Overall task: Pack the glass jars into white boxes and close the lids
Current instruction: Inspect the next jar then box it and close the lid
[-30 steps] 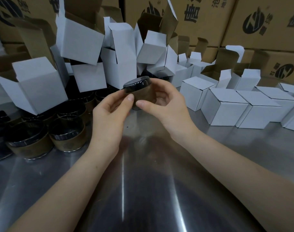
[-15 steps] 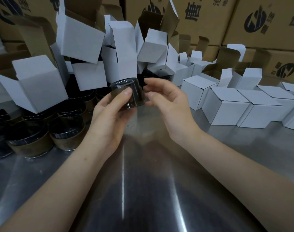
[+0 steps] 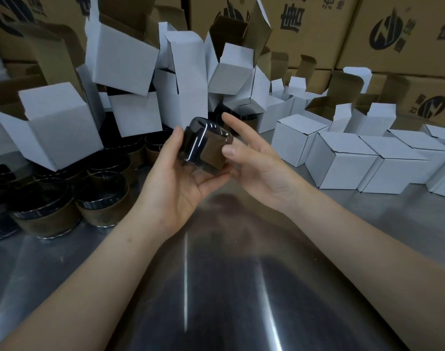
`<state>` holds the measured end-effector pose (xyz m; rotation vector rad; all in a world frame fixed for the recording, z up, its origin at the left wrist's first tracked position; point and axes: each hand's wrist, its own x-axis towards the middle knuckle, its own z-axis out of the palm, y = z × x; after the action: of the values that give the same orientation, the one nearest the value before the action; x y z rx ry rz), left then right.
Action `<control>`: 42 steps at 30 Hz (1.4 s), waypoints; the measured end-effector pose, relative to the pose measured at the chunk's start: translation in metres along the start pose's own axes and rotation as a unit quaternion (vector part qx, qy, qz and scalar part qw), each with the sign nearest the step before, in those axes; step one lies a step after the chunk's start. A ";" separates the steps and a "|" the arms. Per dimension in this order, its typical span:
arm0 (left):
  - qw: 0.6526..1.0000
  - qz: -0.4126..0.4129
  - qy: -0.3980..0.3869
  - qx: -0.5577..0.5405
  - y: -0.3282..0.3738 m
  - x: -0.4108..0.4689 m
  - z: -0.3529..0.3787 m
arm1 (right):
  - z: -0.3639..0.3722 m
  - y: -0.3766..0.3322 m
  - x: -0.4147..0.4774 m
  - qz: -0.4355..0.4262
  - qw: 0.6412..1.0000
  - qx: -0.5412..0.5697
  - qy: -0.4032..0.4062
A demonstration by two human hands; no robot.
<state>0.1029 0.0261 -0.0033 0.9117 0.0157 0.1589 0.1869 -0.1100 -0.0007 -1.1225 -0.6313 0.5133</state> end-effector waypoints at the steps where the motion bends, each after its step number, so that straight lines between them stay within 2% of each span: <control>1: 1.000 -0.007 0.000 0.006 0.000 0.001 0.000 | 0.000 -0.001 -0.001 -0.002 1.000 0.004 -0.008; 5: 0.999 -0.020 -0.003 0.037 0.000 0.002 -0.001 | -0.001 -0.004 -0.001 -0.014 1.000 -0.009 -0.007; 12: 0.997 0.005 -0.042 0.058 -0.002 0.001 -0.004 | -0.001 -0.007 -0.002 -0.009 0.994 -0.091 0.055; 20: 0.991 0.042 0.011 0.126 -0.003 0.003 -0.007 | -0.003 -0.003 0.001 0.039 0.976 -0.189 0.103; 34: 0.985 0.080 0.007 0.155 -0.005 0.003 -0.009 | -0.004 -0.006 0.003 0.135 0.988 -0.073 0.026; 38: 0.983 0.088 0.042 0.154 -0.005 0.004 -0.009 | -0.006 -0.008 0.002 0.180 0.983 -0.017 -0.011; 42: 0.979 0.094 0.036 0.179 -0.007 0.005 -0.014 | -0.005 -0.009 0.002 0.214 0.976 0.012 -0.046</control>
<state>0.1076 0.0341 -0.0172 1.2680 0.0260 0.3742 0.1924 -0.1157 0.0066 -1.2216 -0.4600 0.9452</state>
